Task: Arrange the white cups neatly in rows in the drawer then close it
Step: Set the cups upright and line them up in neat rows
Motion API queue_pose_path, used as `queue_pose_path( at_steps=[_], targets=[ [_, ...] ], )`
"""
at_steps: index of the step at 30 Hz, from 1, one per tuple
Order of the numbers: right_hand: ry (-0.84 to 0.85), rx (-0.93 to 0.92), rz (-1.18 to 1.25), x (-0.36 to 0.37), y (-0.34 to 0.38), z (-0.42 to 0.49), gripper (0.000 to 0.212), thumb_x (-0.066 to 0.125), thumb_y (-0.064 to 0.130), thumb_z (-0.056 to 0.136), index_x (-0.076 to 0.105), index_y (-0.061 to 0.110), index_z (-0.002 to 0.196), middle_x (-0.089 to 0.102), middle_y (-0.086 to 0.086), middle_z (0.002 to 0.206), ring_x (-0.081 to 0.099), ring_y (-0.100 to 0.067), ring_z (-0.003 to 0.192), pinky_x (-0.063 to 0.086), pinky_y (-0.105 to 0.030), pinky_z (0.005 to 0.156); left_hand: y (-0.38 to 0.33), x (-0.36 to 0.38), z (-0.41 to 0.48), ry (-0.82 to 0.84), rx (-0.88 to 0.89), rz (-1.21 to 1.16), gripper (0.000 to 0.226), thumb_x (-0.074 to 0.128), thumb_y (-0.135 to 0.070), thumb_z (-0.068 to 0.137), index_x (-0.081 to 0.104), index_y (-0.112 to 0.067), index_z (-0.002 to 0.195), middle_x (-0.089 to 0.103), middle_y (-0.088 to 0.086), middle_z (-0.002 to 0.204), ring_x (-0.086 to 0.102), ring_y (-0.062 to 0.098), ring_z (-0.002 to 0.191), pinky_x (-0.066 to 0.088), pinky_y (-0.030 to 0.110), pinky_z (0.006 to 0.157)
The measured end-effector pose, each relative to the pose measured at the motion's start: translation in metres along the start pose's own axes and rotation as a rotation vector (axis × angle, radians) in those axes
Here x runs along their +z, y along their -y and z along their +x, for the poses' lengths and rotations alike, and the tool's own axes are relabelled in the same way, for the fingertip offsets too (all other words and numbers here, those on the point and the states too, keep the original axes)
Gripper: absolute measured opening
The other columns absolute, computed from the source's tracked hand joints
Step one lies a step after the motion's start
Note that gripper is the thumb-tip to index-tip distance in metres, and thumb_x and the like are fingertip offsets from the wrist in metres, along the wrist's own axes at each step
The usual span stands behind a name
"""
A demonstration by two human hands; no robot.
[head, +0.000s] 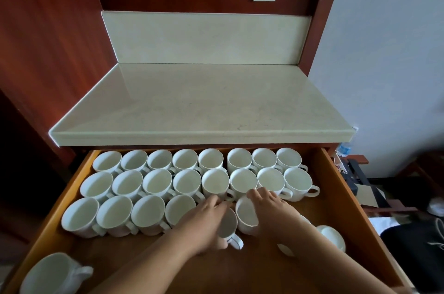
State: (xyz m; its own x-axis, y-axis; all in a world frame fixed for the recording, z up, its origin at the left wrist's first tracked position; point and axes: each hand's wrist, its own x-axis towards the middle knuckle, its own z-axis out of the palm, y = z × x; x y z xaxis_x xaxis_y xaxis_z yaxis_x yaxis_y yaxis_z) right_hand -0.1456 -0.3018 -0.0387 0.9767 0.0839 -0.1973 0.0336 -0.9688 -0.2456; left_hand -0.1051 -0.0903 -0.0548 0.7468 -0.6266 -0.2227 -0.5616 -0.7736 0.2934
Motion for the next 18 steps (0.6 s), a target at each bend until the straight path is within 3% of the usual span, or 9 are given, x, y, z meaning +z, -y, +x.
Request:
queue_pose_path(
  at_steps=[4,10,18],
  targets=[
    [-0.068,-0.051,-0.021,-0.02,0.011,-0.002,0.054,0.06,0.037,0.086,0.043,0.023,0.136,0.042,0.001,0.135,0.041,-0.021,0.127,0.044,-0.033,0.099,0.013,-0.015,-0.012,-0.096,0.021,-0.022,0.09,0.077,-0.046,0.077,0.031,-0.038,0.154,0.034,-0.008,0.151,0.034,0.016,0.141,0.037,0.033,0.114],
    [-0.041,-0.173,-0.114,-0.003,0.053,0.006,0.08,0.06,0.076,0.072,0.047,0.023,0.131,0.049,0.003,0.13,0.04,-0.02,0.125,0.034,-0.037,0.107,0.052,-0.037,-0.03,-0.206,-0.1,0.044,0.077,0.073,-0.036,0.084,0.037,-0.027,0.151,0.037,-0.005,0.148,0.034,0.02,0.137,0.034,0.031,0.112],
    [-0.085,-0.149,-0.195,0.025,0.065,0.018,0.075,0.053,0.08,0.071,0.053,0.022,0.118,0.058,0.004,0.122,0.044,-0.023,0.119,0.03,-0.039,0.107,0.066,-0.021,-0.034,-0.213,-0.093,0.073,0.077,0.073,-0.038,0.086,0.035,-0.029,0.153,0.041,-0.004,0.144,0.041,0.02,0.132,0.035,0.03,0.11]
  ],
)
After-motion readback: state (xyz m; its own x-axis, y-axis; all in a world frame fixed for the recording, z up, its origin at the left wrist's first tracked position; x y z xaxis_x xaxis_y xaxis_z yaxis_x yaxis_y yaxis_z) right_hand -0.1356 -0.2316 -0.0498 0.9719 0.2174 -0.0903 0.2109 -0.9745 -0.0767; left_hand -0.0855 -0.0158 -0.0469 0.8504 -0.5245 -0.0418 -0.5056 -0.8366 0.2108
